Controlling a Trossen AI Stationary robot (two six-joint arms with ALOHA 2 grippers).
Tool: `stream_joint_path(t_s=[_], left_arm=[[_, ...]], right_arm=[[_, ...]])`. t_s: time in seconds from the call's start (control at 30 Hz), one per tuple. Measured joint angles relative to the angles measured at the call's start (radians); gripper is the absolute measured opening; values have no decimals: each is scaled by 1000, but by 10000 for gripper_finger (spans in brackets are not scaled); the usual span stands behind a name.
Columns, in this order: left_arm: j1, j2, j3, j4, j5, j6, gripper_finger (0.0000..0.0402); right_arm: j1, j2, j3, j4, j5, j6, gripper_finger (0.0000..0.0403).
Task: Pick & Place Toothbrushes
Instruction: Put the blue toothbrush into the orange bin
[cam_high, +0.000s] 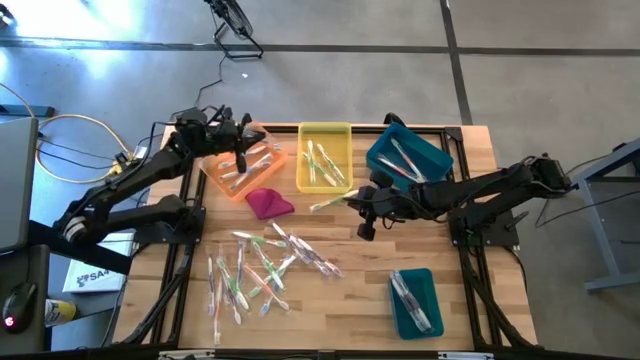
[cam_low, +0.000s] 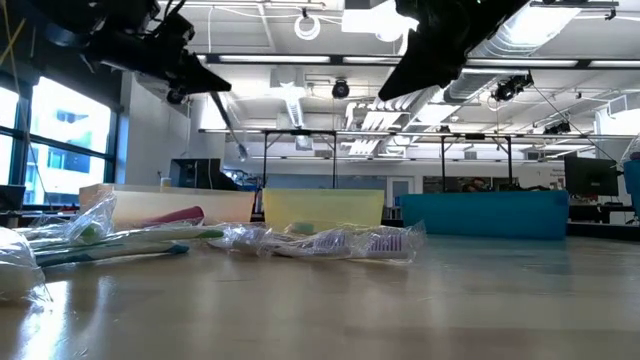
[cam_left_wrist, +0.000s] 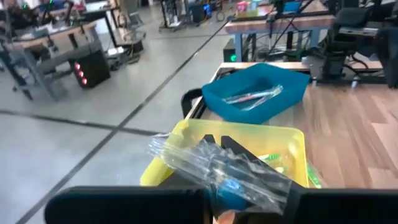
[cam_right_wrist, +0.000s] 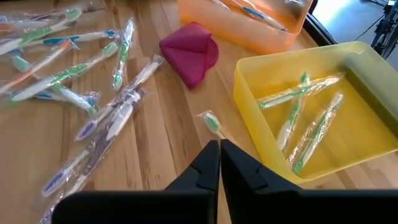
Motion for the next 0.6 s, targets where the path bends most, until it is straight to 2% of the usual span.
stream_joint_path(t_s=[0.17, 0.33, 0.5, 0.6], left_arm=[[26, -17, 0, -70, -12, -20, 9], [31, -16, -3, -124, -149, -20, 9], [31, -16, -56, -113, -185, -36, 9], [31, -15, -122, -18, -193, -77, 9]], right_arm=[[0, 0, 0, 0, 0, -2, 2], [0, 0, 0, 0, 0, -3, 2], [0, 0, 0, 0, 0, -4, 2], [-1, 1, 0, 0, 3, -9, 2]])
